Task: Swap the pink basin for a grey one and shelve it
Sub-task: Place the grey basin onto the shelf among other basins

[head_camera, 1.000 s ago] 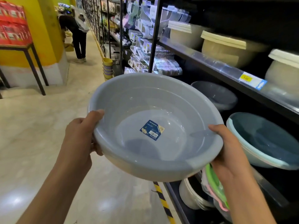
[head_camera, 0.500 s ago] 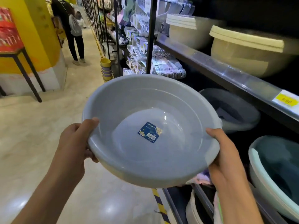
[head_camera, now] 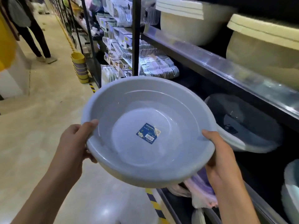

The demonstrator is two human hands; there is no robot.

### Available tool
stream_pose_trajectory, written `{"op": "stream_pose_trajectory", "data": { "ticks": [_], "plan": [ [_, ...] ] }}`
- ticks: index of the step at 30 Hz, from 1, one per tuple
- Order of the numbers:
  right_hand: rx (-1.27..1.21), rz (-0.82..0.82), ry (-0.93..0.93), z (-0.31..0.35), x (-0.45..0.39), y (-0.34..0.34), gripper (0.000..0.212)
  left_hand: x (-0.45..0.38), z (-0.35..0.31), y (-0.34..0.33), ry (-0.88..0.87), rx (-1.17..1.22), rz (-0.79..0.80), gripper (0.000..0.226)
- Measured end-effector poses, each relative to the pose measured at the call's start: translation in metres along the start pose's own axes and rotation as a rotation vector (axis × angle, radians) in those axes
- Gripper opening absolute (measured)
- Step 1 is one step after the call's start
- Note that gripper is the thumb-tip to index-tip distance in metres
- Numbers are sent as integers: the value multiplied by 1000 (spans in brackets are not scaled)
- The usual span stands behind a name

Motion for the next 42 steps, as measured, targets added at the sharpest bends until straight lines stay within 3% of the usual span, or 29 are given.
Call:
{"op": "stream_pose_trajectory", "data": {
  "ticks": [13,17,21,42],
  "plan": [
    [-82,-224,-21,-25,-97,-81,11,-188,5,-95,60,-151,299,72],
    [-65,-281,-14,-33,-136,-92,31,-236,8,-138,59,-158,349,66],
    [-52,-322,-11,-37,-174,-101,37,-275,14,-179,53,-162,398,66],
    [-103,-767,102,-30,-240,-115,41,-389,38,-375,107,-141,800,74]
  ]
}}
Point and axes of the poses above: each hand's wrist, its own x-axis away from the middle knuckle, its own y-axis out of the back of the hand, z = x × y, the point moved 10 cm from there along -x, towards the middle knuckle, and after that the axes turned 12 degrees about -z, right-handed, at the moved point
